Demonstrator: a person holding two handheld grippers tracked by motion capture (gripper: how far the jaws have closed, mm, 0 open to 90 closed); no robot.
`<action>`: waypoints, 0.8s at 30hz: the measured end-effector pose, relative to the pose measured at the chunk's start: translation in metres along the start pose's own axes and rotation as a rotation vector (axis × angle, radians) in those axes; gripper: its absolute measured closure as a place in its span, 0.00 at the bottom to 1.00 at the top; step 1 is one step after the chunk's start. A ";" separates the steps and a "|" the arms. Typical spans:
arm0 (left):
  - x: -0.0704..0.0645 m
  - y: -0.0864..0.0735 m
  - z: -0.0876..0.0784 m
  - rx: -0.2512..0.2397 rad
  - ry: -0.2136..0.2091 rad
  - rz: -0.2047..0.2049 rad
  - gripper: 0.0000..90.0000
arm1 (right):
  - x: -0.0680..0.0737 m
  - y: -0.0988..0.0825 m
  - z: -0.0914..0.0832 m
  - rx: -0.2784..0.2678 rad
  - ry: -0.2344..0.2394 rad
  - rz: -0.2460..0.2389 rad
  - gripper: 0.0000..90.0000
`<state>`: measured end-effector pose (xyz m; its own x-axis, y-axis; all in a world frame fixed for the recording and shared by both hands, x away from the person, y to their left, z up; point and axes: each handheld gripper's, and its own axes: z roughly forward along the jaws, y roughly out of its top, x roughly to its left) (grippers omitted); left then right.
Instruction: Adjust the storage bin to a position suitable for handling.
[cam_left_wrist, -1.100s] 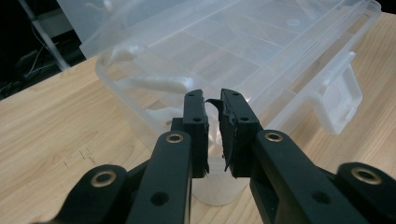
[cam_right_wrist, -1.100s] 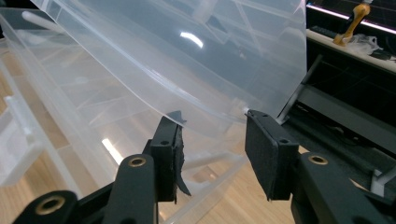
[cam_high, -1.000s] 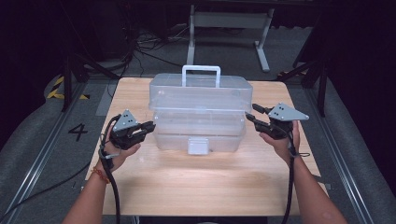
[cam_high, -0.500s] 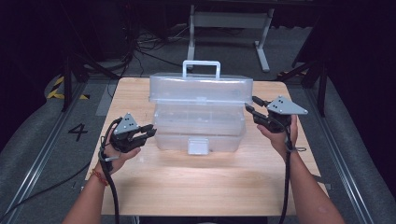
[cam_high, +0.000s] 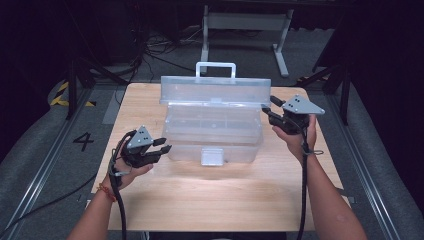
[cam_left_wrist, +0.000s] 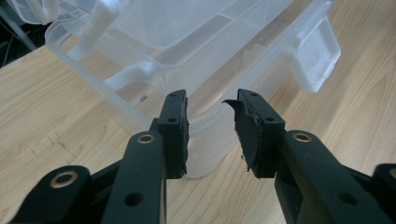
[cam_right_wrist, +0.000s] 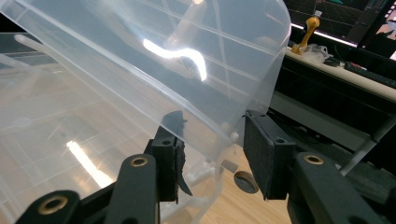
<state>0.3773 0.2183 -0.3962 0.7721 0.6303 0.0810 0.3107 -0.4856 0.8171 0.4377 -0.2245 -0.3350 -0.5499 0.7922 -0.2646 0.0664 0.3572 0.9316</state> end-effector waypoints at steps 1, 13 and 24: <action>0.000 -0.001 0.000 0.000 0.000 -0.002 0.71 | -0.001 0.001 0.001 -0.003 -0.005 -0.004 0.65; -0.001 -0.007 0.001 0.011 0.011 0.000 0.70 | -0.010 0.013 0.011 -0.001 -0.020 0.008 0.65; -0.012 -0.030 0.001 0.131 0.017 0.061 0.67 | -0.015 0.017 0.017 -0.002 -0.033 0.017 0.71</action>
<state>0.3590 0.2247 -0.4224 0.7827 0.6066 0.1390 0.3336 -0.5974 0.7293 0.4614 -0.2224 -0.3196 -0.5210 0.8139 -0.2572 0.0736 0.3430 0.9365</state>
